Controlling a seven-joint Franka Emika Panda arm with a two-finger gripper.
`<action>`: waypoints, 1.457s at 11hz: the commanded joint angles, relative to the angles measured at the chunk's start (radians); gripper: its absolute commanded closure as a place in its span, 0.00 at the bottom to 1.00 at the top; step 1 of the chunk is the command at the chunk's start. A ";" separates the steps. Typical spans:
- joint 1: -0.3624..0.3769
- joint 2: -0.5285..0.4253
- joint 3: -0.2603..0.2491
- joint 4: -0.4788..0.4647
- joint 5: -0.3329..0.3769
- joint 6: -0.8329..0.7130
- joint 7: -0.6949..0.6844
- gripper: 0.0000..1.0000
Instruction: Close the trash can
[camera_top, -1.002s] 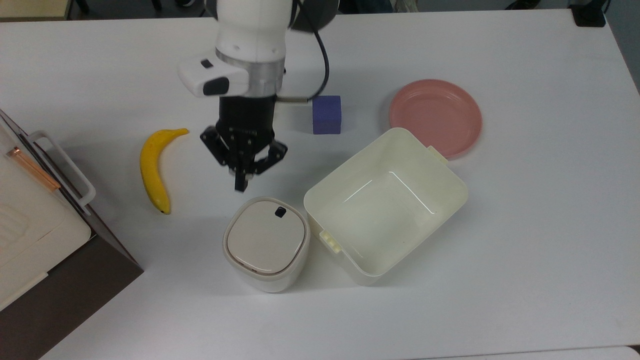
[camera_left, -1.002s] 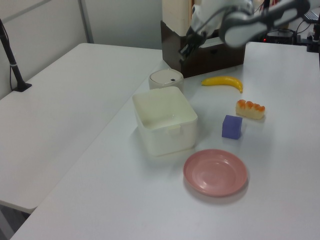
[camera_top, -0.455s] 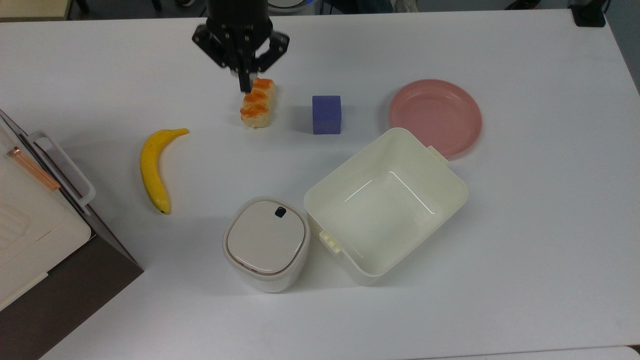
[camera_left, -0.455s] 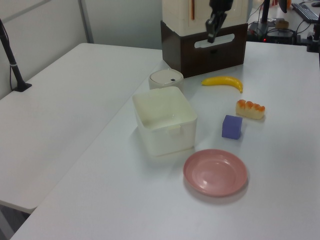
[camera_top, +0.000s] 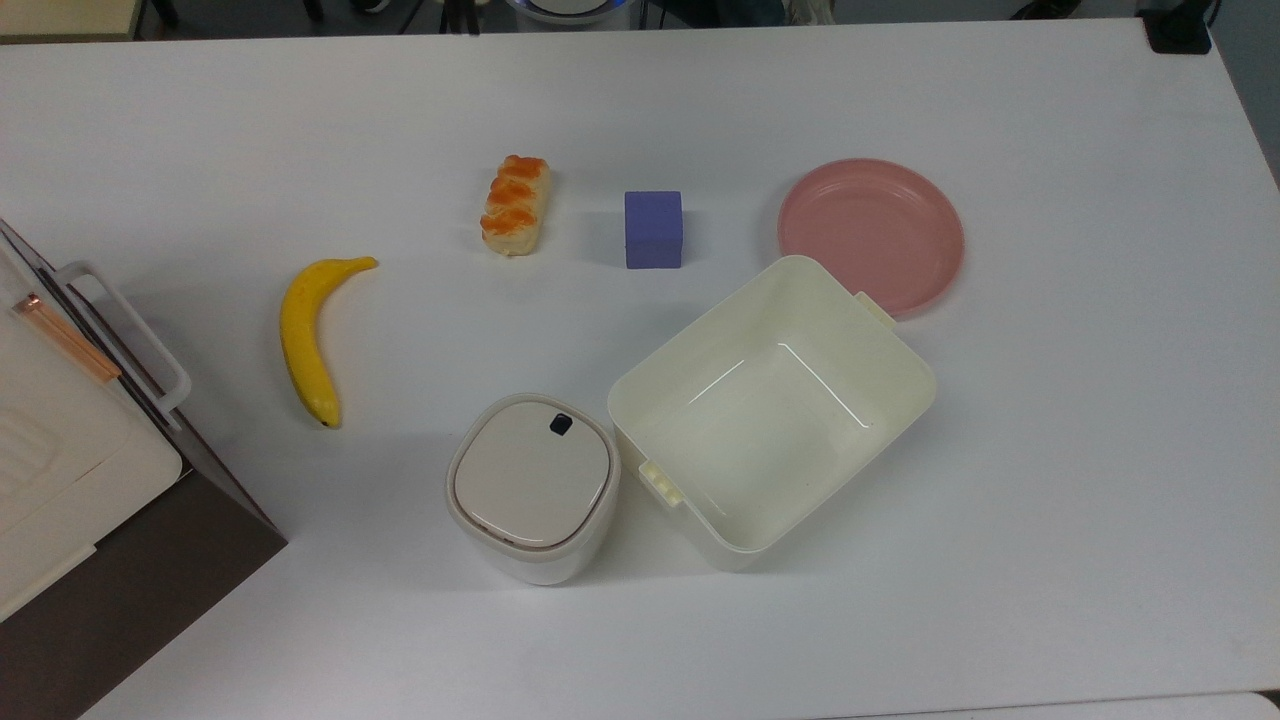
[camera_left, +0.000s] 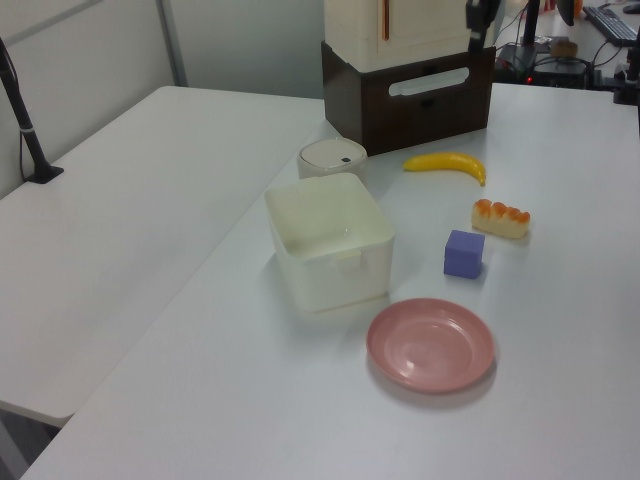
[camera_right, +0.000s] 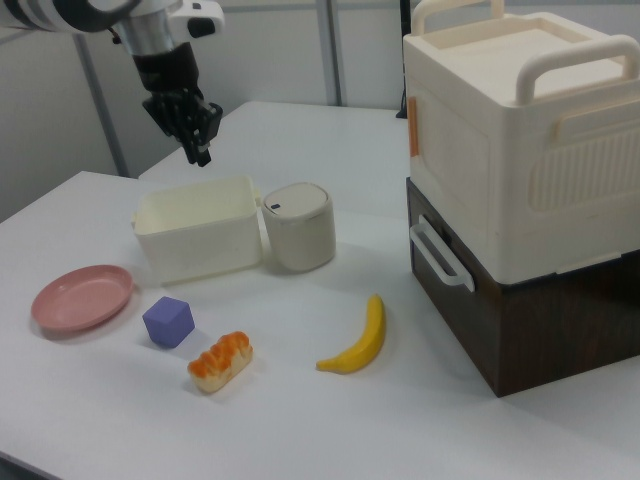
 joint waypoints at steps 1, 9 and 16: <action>-0.003 -0.035 0.007 -0.024 0.014 -0.027 -0.028 0.00; -0.043 -0.019 0.005 -0.062 0.027 0.146 -0.031 0.00; -0.066 -0.022 0.005 -0.041 0.083 -0.041 0.000 0.00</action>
